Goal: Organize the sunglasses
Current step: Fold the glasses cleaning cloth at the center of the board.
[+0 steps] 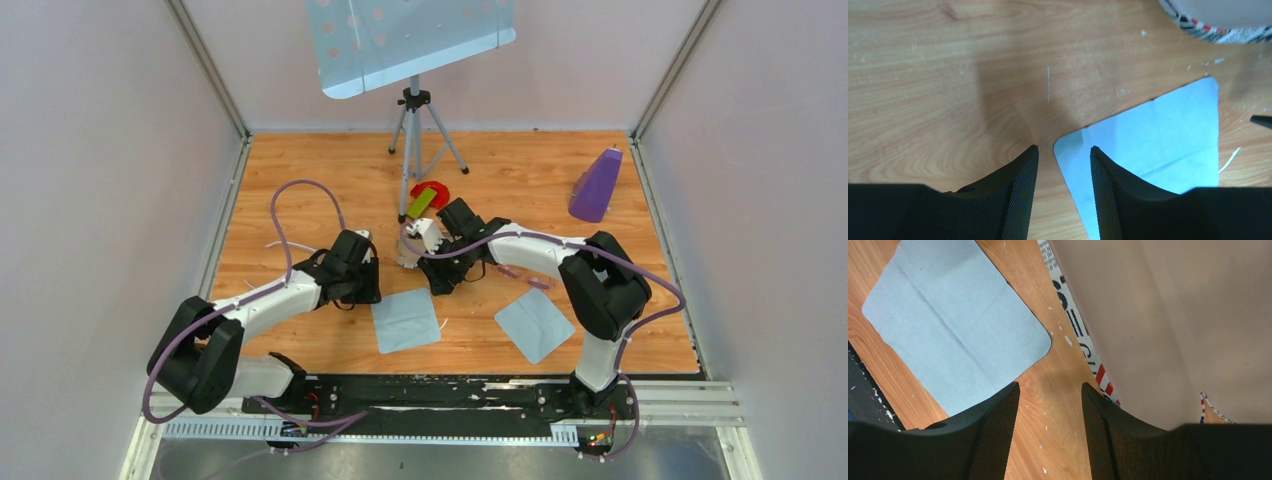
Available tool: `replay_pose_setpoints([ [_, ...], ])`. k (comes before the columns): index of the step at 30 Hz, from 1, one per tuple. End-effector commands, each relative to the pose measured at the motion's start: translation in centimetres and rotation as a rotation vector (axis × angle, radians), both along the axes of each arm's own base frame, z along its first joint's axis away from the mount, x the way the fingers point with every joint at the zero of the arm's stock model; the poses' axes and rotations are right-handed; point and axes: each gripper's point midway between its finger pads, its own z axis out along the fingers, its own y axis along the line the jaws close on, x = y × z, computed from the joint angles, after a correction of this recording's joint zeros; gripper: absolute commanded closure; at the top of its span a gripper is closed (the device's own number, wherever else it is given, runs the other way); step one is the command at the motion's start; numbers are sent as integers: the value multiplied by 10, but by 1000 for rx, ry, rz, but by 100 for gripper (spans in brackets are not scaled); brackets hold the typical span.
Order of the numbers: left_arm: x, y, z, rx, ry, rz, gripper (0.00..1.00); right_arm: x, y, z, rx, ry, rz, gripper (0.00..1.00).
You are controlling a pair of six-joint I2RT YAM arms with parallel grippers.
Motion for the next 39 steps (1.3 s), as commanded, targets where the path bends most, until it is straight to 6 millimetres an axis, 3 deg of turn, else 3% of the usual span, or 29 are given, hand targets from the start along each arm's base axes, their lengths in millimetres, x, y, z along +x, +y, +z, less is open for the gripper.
replay_pose_setpoints([
  [1, -14, 8, -2, 97, 12, -32, 54, 6, 17, 2, -13, -58, 19, 47],
  [6, -20, 16, -13, 139, 36, -14, 58, 4, 23, -8, -57, -62, 20, 50],
  [10, -17, 20, -12, 144, 7, 11, 59, 4, 20, -16, -86, -59, 10, 52],
  [18, -10, 6, -11, 101, -3, -27, 60, -3, 22, -29, -102, -39, 28, 60],
  [28, -15, 2, -34, 121, 80, -46, 70, -9, 24, -39, -136, -40, 50, 66],
  [39, -34, 15, -33, 160, 112, -41, 65, -18, 16, -54, -188, -16, 70, 76],
])
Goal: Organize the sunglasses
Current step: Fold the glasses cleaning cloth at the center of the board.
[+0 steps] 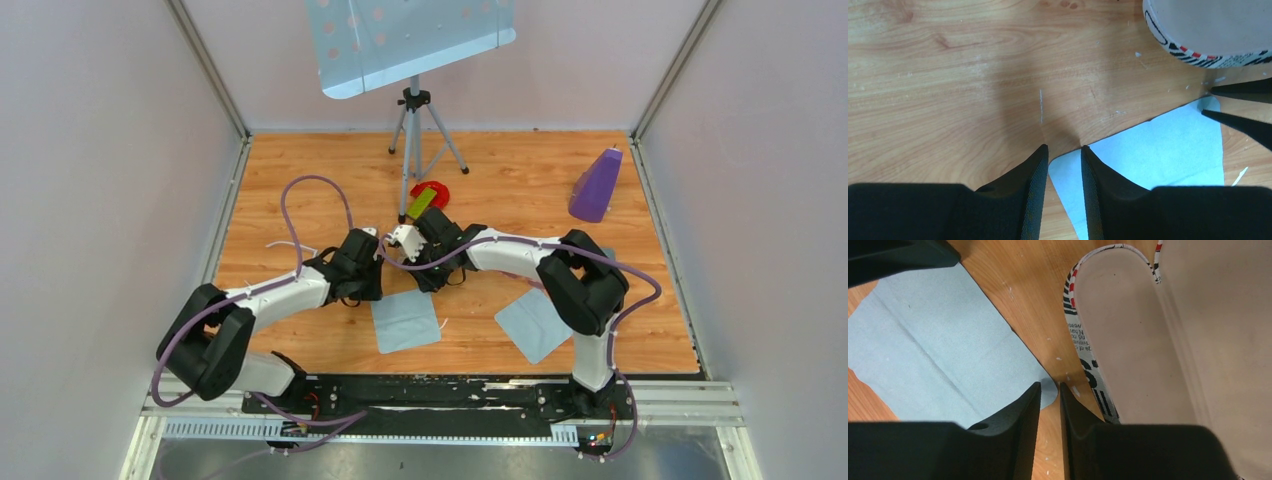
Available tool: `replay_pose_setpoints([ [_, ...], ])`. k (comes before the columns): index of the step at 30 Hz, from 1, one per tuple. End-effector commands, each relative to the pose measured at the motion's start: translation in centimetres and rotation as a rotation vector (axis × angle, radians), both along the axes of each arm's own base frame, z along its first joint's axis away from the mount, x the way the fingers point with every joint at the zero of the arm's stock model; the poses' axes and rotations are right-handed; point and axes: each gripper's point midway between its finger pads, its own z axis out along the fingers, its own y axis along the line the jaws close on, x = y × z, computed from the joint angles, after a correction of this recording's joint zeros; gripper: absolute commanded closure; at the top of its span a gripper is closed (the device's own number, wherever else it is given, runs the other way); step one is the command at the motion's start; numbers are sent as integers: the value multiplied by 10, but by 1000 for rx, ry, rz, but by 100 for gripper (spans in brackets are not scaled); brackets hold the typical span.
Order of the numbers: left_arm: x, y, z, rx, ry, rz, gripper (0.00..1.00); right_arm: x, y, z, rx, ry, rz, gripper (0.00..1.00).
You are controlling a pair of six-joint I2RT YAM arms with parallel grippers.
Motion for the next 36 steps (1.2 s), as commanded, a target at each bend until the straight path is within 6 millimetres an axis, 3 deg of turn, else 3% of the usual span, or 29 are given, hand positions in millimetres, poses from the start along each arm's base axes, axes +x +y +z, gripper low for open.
replay_pose_setpoints([
  [1, -47, 25, -29, 95, 154, -13, 65, -23, -19, -39, -130, 85, 23, 79],
  [8, -53, 22, -34, 80, 165, -29, 62, -29, -19, -39, -136, 89, 47, 100],
  [18, -57, 24, -44, 113, 198, -37, 74, -29, -15, -4, -63, 44, 49, 100],
  [24, -65, 26, -44, 145, 213, -58, 73, -31, -16, -11, -71, 67, 49, 100],
  [30, -64, 34, -32, 176, 152, -29, 69, -30, -16, -16, -82, 66, 46, 100],
  [36, -65, 33, -35, 174, 162, -41, 70, -29, -14, -18, -83, 73, 43, 100],
])
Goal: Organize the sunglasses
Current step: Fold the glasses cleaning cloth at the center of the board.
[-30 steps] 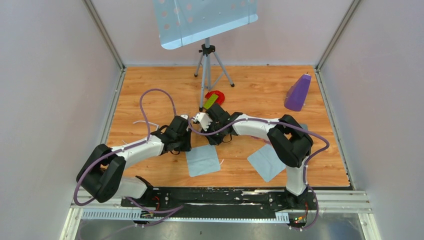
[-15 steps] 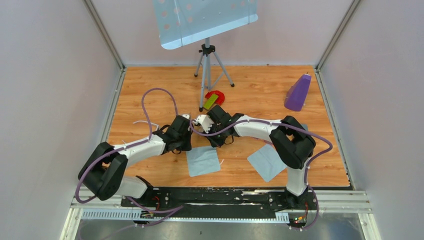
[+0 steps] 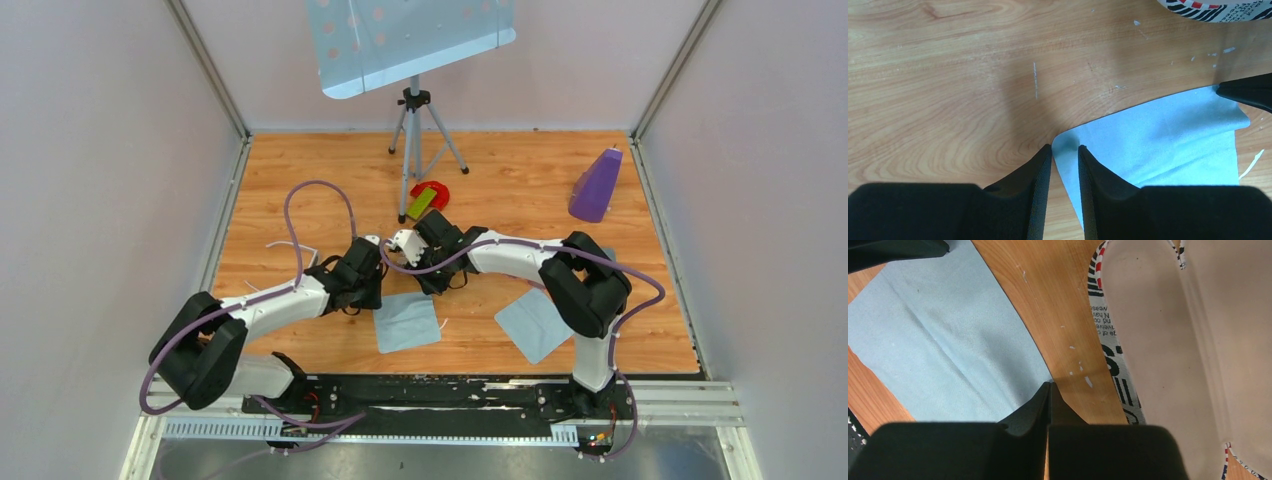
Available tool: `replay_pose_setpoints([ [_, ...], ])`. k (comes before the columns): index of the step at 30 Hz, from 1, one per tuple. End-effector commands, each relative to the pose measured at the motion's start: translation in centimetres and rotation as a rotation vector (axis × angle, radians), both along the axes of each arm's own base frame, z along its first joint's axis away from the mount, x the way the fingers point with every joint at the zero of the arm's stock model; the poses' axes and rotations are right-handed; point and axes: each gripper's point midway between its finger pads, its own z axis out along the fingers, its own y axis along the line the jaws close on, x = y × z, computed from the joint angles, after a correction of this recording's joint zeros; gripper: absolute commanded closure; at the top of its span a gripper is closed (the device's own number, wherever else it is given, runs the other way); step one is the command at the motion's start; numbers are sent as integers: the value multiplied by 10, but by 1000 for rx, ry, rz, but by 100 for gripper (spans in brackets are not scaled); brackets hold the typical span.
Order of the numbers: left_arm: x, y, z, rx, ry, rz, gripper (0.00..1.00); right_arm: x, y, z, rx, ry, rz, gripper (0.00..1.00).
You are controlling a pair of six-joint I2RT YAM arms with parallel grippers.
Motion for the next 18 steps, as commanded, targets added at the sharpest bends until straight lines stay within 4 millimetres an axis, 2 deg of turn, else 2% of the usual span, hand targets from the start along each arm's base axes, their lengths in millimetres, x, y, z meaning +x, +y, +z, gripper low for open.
replay_pose_setpoints([
  [1, -45, 32, -34, 137, 180, -12, 70, -19, -10, -18, -71, 67, 15, 100],
  [7, -44, 31, -38, 141, 185, -12, 76, -18, -10, -18, -70, 66, 13, 100],
  [12, -41, 29, -35, 135, 169, -23, 92, -20, -7, -14, -55, 72, 24, 100],
  [15, -36, 24, -25, 99, 120, -43, 100, -24, -5, -9, -29, 76, 39, 100],
  [18, -29, 23, -9, 64, 41, -33, 100, -26, -6, 2, -2, 63, 47, 100],
])
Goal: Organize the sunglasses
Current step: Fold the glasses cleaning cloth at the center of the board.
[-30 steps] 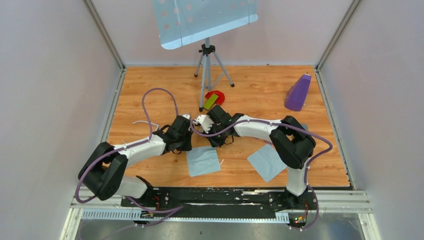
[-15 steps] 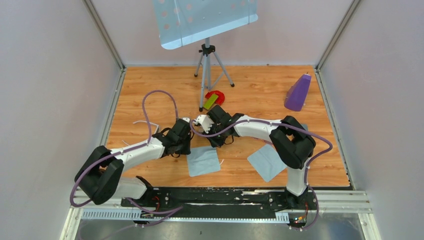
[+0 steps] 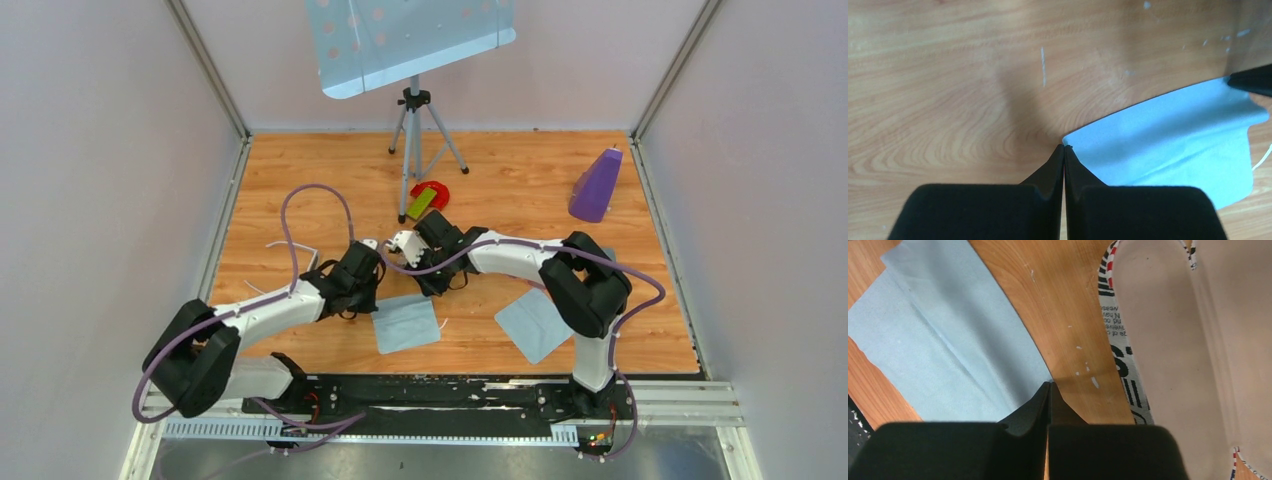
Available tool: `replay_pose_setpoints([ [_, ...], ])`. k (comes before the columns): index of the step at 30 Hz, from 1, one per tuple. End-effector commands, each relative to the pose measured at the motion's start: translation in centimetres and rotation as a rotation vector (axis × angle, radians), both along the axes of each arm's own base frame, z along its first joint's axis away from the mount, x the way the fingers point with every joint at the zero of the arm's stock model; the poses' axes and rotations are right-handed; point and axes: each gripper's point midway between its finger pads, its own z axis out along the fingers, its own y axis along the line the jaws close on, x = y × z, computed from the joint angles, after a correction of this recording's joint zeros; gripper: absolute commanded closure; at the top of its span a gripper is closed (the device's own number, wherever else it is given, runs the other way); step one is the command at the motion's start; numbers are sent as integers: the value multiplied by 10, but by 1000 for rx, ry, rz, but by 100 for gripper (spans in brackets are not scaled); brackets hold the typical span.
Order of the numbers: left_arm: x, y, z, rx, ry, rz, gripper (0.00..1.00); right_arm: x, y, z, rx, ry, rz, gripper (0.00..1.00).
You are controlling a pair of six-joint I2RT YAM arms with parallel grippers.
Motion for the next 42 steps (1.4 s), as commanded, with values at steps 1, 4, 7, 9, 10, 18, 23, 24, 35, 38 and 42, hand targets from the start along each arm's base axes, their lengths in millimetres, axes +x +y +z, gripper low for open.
replay_pose_setpoints([
  [1, -27, 21, -4, 41, 30, -17, 100, -24, -7, 5, -2, 46, 40, 100],
  [4, -25, 17, 11, -23, -34, -14, 100, -29, -9, 17, 32, 36, 53, 100],
  [7, -24, 11, 19, -66, -64, -26, 100, -36, -9, 27, 70, 40, 68, 100],
  [9, -25, 10, 21, -73, -71, -32, 100, -38, -9, 30, 82, 38, 67, 100],
  [10, -25, 9, 20, -74, -68, -36, 100, -37, -9, 30, 81, 31, 66, 100],
  [18, -22, 3, 16, -67, -47, -64, 100, -20, -8, 26, 76, -3, 40, 100],
  [23, -15, 4, 28, -79, -108, -51, 100, -6, -9, 35, 92, -35, 30, 100],
  [24, -13, 3, 30, -83, -118, -54, 100, -4, -9, 38, 96, -44, 32, 100],
  [35, -10, -3, 40, -116, -154, -77, 100, -1, -5, 58, 140, -105, 80, 100],
  [38, -9, 1, 44, -114, -174, -58, 100, -1, -3, 62, 156, -107, 87, 100],
  [42, -9, 2, 47, -122, -191, -54, 100, 5, 2, 67, 170, -128, 82, 100],
])
